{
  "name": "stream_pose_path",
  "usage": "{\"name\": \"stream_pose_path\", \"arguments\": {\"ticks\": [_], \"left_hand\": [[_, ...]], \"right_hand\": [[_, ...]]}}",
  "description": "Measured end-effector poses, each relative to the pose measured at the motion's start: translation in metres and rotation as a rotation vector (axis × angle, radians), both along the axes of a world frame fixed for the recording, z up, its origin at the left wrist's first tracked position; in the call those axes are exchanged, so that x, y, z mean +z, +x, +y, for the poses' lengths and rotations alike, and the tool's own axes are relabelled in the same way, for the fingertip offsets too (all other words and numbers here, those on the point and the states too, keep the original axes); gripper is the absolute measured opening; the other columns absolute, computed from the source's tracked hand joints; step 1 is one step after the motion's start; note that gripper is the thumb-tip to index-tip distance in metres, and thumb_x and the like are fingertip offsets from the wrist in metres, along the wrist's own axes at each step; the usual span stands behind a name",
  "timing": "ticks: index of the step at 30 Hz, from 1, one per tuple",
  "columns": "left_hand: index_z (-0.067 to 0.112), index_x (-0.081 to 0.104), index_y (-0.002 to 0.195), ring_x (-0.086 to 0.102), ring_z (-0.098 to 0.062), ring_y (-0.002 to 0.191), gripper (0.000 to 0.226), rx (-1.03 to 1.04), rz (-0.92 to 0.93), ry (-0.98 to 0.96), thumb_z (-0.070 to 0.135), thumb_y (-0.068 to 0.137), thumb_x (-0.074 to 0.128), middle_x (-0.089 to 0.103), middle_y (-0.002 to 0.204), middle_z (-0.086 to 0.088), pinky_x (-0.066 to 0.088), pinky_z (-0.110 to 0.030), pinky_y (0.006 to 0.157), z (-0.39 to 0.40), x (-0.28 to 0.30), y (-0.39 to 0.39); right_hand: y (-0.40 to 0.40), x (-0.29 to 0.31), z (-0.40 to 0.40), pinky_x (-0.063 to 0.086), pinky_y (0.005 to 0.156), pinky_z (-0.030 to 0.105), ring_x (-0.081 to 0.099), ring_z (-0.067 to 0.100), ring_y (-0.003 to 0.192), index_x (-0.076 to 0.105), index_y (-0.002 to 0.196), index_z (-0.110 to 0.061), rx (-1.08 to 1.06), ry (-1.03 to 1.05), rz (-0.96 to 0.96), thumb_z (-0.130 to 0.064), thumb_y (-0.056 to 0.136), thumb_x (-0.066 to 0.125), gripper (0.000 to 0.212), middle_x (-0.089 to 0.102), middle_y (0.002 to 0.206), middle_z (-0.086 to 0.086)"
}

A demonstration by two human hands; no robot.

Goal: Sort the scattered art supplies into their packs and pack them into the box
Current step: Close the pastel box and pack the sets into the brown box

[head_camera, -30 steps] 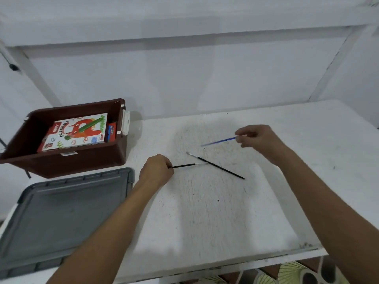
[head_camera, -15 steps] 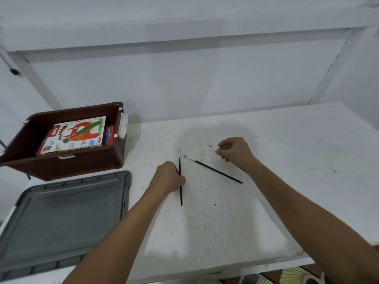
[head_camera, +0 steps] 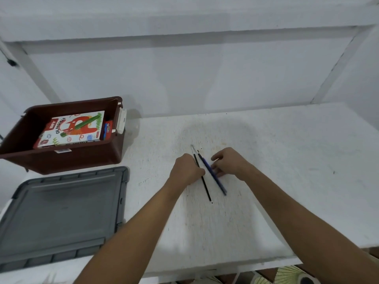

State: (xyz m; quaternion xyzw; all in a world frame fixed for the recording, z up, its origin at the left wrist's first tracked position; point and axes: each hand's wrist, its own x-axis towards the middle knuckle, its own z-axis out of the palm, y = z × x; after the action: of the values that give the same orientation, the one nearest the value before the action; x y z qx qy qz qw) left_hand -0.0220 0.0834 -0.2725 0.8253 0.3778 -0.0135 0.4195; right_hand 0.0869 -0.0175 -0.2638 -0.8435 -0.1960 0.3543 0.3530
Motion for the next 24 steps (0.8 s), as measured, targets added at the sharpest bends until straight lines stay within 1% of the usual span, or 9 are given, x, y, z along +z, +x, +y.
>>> {"name": "stream_pose_path", "arguments": {"ticks": [4,7,9,11,13,15,19,22,24], "left_hand": [[0.010,0.054,0.064,0.046,-0.015,0.046,0.039,-0.024,0.024,0.103,0.041,0.077,0.074,0.048,0.053,0.000,0.038,-0.024,0.047,-0.002,-0.004,0.007],[0.012,0.052,0.070,0.047,-0.013,0.052,0.033,-0.074,0.059,0.257,0.037,0.081,0.071,0.044,0.059,0.003,0.031,-0.023,0.044,-0.005,-0.009,0.004],[0.011,0.056,0.080,0.052,-0.013,0.061,0.018,-0.111,0.091,0.333,0.025,0.084,0.066,0.047,0.067,0.003,0.033,-0.023,0.045,-0.008,-0.010,0.003],[0.011,0.054,0.081,0.046,-0.010,0.057,0.013,-0.138,0.108,0.389,0.019,0.087,0.062,0.046,0.068,0.003,0.030,-0.021,0.043,-0.010,-0.010,0.002],[0.011,0.051,0.077,0.042,-0.008,0.054,0.013,-0.154,0.115,0.420,0.012,0.087,0.059,0.045,0.067,0.002,0.028,-0.021,0.043,-0.013,-0.010,0.002],[0.011,0.048,0.077,0.041,-0.009,0.056,0.014,-0.174,0.100,0.429,0.006,0.087,0.056,0.044,0.069,0.001,0.027,-0.021,0.044,-0.016,-0.010,0.003],[0.011,0.050,0.089,0.048,-0.014,0.068,0.008,-0.189,0.050,0.426,0.005,0.090,0.056,0.049,0.080,-0.003,0.027,-0.019,0.046,-0.020,-0.011,-0.001],[0.010,0.050,0.082,0.049,-0.014,0.068,0.010,-0.181,0.082,0.431,0.006,0.090,0.055,0.053,0.083,-0.006,0.031,-0.020,0.047,-0.018,-0.016,-0.007],[0.008,0.052,0.088,0.049,-0.017,0.075,0.004,-0.182,0.097,0.456,0.007,0.091,0.054,0.053,0.090,-0.009,0.035,-0.023,0.056,-0.018,-0.017,-0.011]], "right_hand": [[-0.011,0.008,0.000,0.059,0.074,0.040,0.071,0.034,0.081,0.042,0.134,-0.002,-0.131,0.168,0.408,0.015,0.087,0.047,0.050,0.067,0.098,0.027],[-0.011,0.010,-0.006,0.059,0.076,0.043,0.071,0.036,0.082,0.042,0.134,-0.002,-0.175,0.174,0.486,0.010,0.090,0.044,0.046,0.067,0.101,0.024],[-0.006,0.012,-0.011,0.060,0.069,0.039,0.071,0.032,0.076,0.049,0.129,-0.004,-0.185,0.095,0.362,0.003,0.091,0.048,0.038,0.069,0.100,0.016],[-0.001,0.013,-0.017,0.060,0.061,0.033,0.071,0.029,0.071,0.053,0.125,-0.004,-0.173,0.058,0.227,0.001,0.090,0.050,0.035,0.070,0.096,0.013],[0.002,0.010,-0.023,0.059,0.059,0.030,0.070,0.026,0.069,0.055,0.122,-0.004,-0.121,0.067,0.172,0.000,0.088,0.054,0.034,0.071,0.092,0.013],[0.001,0.002,-0.028,0.058,0.063,0.027,0.069,0.022,0.072,0.059,0.119,-0.007,-0.040,0.075,0.047,-0.004,0.085,0.059,0.034,0.071,0.095,0.012],[-0.006,-0.022,-0.038,0.044,0.086,0.023,0.054,0.014,0.092,0.063,0.117,-0.013,0.209,0.020,-0.498,-0.014,0.089,0.057,0.028,0.063,0.109,0.006],[-0.019,-0.044,-0.050,0.036,0.087,0.026,0.048,0.022,0.103,0.065,0.113,-0.012,0.267,0.072,-0.680,-0.017,0.090,0.057,0.026,0.058,0.111,0.007],[-0.026,-0.053,-0.055,0.031,0.087,0.027,0.046,0.023,0.106,0.065,0.114,-0.011,0.265,0.099,-0.761,-0.018,0.091,0.056,0.025,0.055,0.113,0.007]]}}
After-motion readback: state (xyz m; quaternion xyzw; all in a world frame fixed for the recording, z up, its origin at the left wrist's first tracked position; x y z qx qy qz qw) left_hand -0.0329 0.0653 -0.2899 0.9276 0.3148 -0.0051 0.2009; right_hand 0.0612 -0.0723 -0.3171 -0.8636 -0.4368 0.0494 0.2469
